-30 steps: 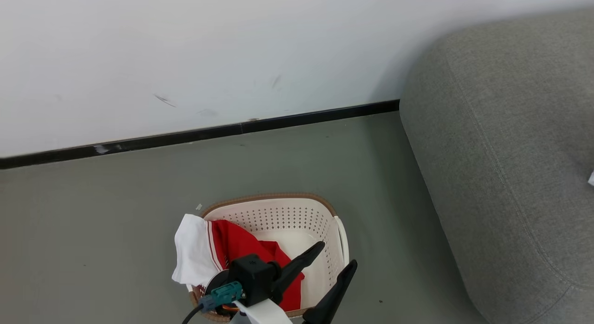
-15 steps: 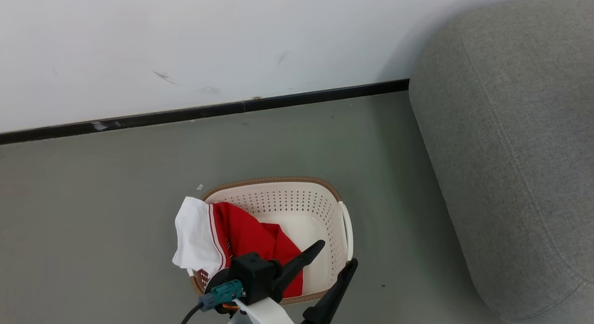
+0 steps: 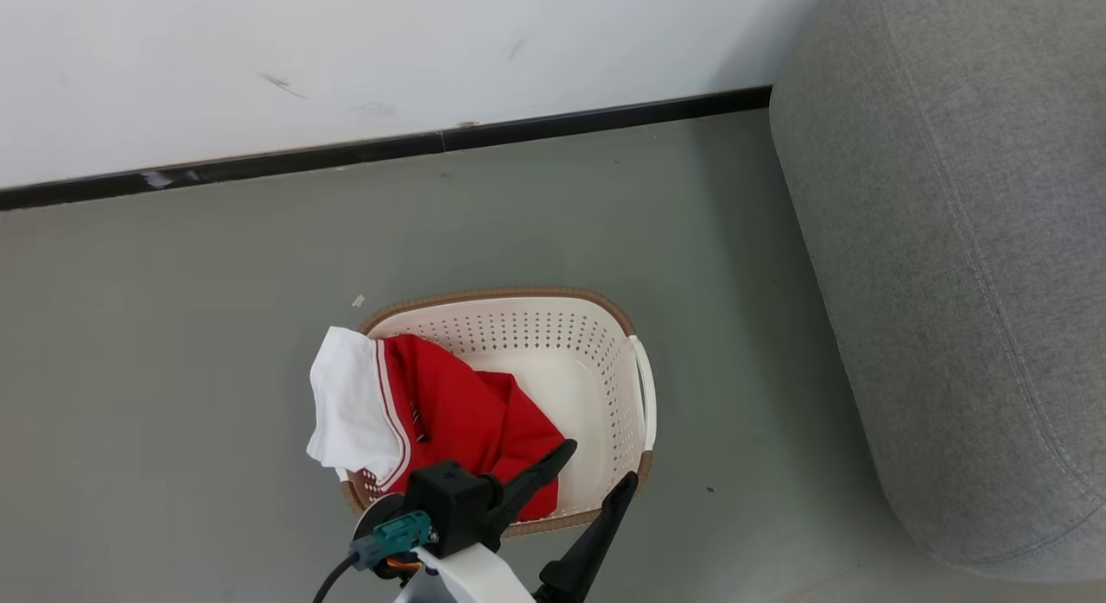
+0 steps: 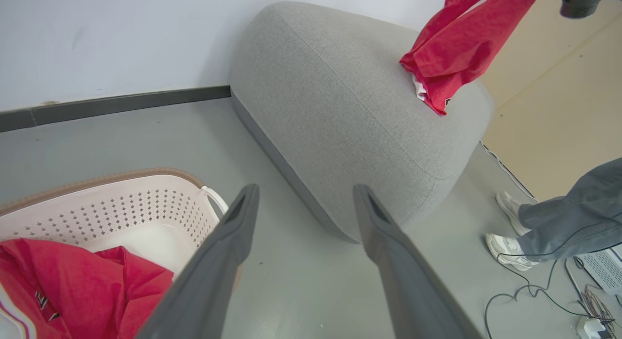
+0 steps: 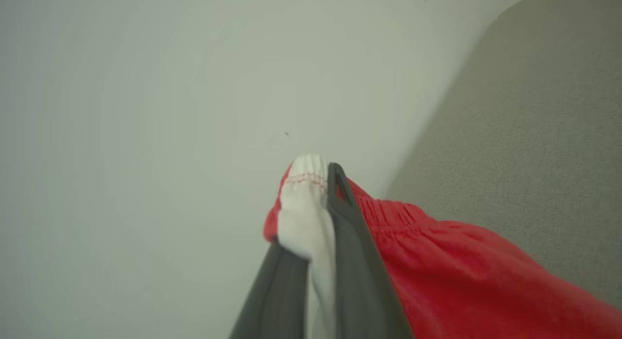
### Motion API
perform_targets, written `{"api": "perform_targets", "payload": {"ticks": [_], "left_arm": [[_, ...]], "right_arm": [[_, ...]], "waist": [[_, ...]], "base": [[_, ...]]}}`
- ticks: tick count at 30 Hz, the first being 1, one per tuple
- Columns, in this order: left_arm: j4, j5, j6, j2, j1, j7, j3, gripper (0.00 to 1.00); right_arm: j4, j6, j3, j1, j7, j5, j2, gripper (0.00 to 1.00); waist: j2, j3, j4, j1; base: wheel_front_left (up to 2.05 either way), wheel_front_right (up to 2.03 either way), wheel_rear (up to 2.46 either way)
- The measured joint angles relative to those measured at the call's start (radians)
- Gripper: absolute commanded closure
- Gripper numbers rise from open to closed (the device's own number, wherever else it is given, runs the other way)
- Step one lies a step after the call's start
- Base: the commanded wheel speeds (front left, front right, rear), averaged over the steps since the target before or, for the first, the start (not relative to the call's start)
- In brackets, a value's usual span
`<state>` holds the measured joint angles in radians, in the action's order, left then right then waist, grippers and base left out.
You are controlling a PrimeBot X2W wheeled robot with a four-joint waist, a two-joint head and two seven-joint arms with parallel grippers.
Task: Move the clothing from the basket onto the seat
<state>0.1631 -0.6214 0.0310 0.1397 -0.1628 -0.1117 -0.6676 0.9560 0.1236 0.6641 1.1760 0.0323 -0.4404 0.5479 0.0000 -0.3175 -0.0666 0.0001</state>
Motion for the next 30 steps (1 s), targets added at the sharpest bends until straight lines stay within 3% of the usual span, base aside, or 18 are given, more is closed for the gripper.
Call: {"api": "perform_targets", "payload": {"ticks": [21, 30], "left_arm": [[0.073, 0.043, 0.039, 0.057, -0.015, -0.038, 0.044, 0.00], [0.101, 0.058, 0.050, 0.079, -0.029, -0.046, 0.060, 0.00]], "right_arm": [[0.020, 0.000, -0.039, -0.008, -0.022, -0.012, -0.066, 1.00], [0.051, 0.000, -0.082, -0.068, -0.067, 0.042, -0.084, 1.00]], "waist": [[0.0000, -0.160, -0.056, 0.0000], [0.0000, -0.218, -0.089, 0.0000]], "base": [[0.00, 0.00, 0.00], [0.00, 0.00, 0.00]]}}
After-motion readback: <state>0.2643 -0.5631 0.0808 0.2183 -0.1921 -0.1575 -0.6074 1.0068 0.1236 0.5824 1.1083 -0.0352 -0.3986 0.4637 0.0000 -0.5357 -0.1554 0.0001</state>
